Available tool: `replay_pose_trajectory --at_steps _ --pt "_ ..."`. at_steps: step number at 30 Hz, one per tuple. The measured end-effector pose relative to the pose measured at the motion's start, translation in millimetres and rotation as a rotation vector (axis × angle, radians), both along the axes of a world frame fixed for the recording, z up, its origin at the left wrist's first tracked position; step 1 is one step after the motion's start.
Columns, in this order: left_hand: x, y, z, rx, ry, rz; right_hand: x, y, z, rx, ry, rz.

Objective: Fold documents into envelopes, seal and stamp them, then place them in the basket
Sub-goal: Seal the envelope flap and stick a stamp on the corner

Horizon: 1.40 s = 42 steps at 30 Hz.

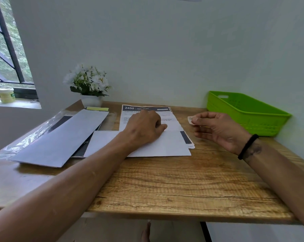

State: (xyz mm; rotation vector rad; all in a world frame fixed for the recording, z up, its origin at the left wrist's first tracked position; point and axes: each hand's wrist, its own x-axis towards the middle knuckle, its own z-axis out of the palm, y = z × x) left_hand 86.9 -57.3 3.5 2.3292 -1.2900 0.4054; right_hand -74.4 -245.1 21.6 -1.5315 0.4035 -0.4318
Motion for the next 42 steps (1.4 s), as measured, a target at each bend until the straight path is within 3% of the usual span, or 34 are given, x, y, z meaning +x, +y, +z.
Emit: replay_pose_trajectory --at_steps 5,9,15,19,27,32,42 --pt "2.9 -3.7 -1.4 -0.002 0.113 -0.056 3.7 3.8 -3.4 -0.01 0.037 -0.031" --pt "-3.1 -4.2 4.3 0.12 0.243 -0.14 3.5 5.3 -3.6 -0.024 0.026 -0.056" --pt "-8.7 -2.3 4.9 0.231 0.206 -0.171 2.8 10.1 -5.8 -0.104 0.049 -0.08" --pt "-8.7 -3.8 1.2 0.234 0.193 -0.158 2.9 16.5 -7.1 -0.309 0.1 -0.099" --pt "-13.5 2.3 -7.7 0.123 0.142 -0.186 5.3 24.9 -9.4 -0.609 0.163 -0.091" --pt "-14.2 4.0 -9.8 0.033 0.11 -0.244 8.1 28.5 -11.6 -0.65 0.136 -0.107" --pt "-15.7 4.9 -7.9 0.011 0.237 -0.253 13.2 37.1 -14.5 -0.731 0.12 -0.113"
